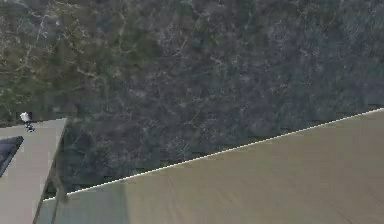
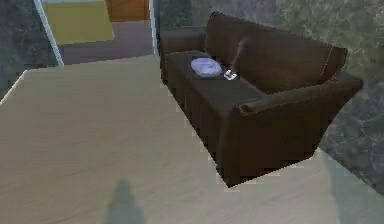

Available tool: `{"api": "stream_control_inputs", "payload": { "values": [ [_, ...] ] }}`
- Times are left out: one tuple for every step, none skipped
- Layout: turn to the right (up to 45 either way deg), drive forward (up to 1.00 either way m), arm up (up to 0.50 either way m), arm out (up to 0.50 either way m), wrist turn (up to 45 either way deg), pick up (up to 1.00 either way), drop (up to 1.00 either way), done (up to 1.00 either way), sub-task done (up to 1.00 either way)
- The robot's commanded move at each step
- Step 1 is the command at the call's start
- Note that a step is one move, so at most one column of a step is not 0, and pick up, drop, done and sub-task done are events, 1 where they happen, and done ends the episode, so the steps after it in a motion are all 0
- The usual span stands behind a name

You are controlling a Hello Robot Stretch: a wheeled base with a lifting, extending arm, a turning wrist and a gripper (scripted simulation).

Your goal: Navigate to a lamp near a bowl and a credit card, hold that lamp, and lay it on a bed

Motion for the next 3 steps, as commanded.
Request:
{"api": "stream_control_inputs", "payload": {
  "values": [
    [0.0, 0.90, 0.00, 0.00, 0.0, 0.00, 0.00, 0.00, 0.00],
    [-45.0, 0.00, 0.00, 0.00, 0.0, 0.00, 0.00, 0.00, 0.00],
    [-3.0, 0.00, 0.00, 0.00, 0.0, 0.00, 0.00, 0.00, 0.00]
  ]
}}
